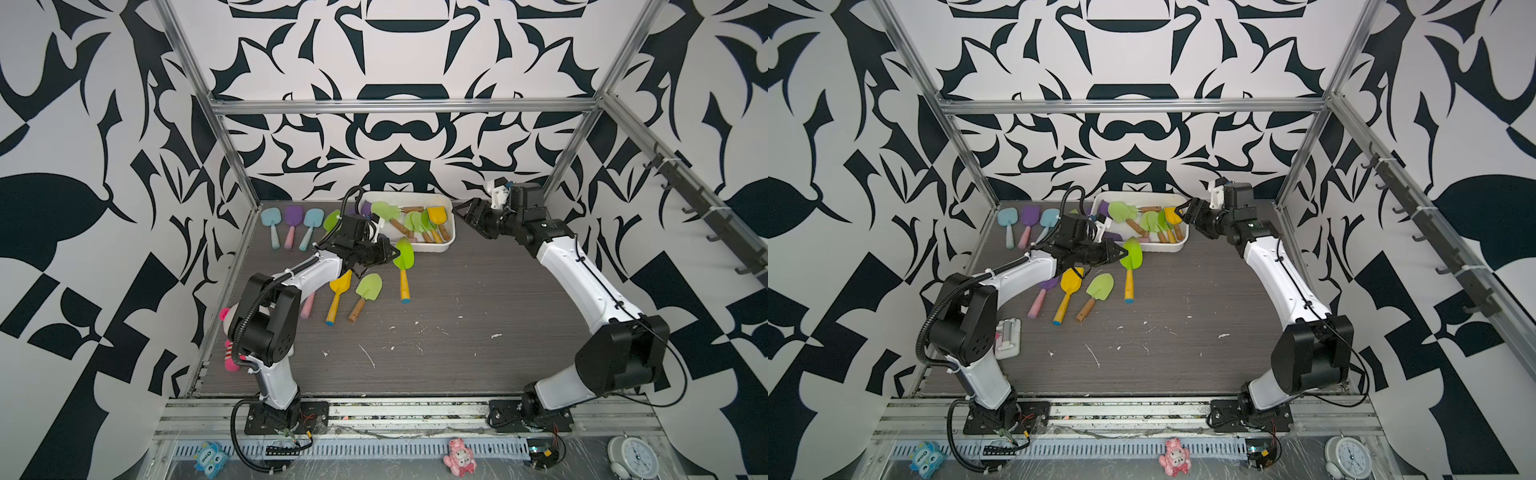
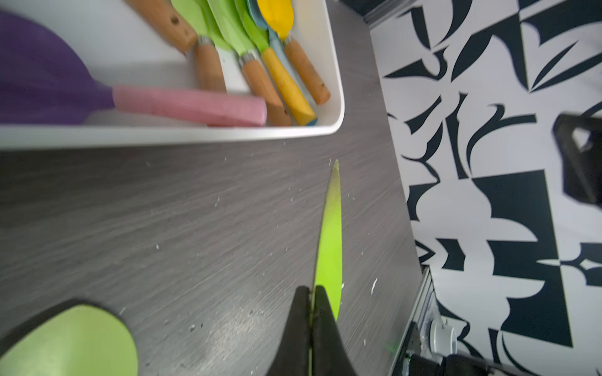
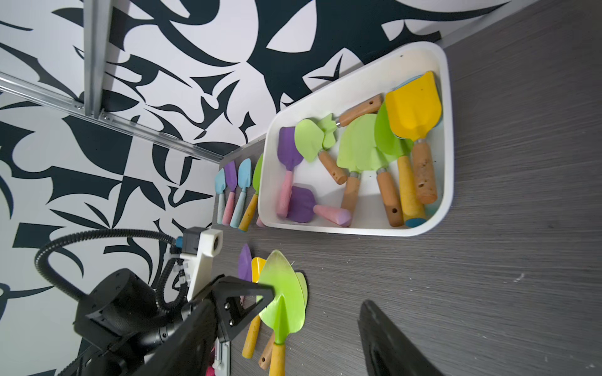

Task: Take the shovel out of the storage box
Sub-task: Place the shovel at the center of the board.

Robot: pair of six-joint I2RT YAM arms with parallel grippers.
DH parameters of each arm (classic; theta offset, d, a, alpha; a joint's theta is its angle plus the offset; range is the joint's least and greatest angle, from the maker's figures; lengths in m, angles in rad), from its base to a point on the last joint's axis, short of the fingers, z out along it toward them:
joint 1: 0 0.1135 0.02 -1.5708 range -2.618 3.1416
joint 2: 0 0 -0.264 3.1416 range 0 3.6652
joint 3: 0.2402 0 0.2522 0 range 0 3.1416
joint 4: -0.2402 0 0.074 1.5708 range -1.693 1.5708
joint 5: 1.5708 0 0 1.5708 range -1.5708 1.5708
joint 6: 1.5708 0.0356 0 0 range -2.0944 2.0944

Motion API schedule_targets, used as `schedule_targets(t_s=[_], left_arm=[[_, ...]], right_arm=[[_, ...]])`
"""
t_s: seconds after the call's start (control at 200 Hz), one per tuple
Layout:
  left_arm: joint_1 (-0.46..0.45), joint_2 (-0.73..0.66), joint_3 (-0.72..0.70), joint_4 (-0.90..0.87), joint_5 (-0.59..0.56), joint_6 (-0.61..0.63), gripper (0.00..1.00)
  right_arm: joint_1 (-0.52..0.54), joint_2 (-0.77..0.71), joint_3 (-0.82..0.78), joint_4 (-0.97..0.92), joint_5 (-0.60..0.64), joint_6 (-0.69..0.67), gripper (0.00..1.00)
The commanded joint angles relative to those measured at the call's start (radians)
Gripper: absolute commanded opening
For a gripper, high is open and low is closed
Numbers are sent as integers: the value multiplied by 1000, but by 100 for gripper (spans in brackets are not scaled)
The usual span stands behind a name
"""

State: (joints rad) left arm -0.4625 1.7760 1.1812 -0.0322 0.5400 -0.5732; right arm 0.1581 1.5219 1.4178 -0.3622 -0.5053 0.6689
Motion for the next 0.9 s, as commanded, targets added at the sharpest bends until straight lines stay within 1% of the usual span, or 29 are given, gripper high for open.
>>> schedule_targets(t_s=[0.0, 0.18, 0.485, 0.68, 0.895], left_arm=[[-16, -28, -59, -73, 13, 99, 0], [-48, 24, -58, -96, -7, 149, 0], [-49, 118, -33, -176, -62, 250, 0], [-35, 158, -34, -163, -70, 263, 0], [5, 178, -41, -161, -77, 277, 0]], right_arm=[[-1, -36, 3, -13, -23, -40, 73], [-1, -22, 4, -8, -42, -29, 73], [-1, -26, -8, -14, -45, -26, 73], [-1, -34, -14, -17, -41, -24, 72], [-1, -32, -18, -14, -41, -23, 72]])
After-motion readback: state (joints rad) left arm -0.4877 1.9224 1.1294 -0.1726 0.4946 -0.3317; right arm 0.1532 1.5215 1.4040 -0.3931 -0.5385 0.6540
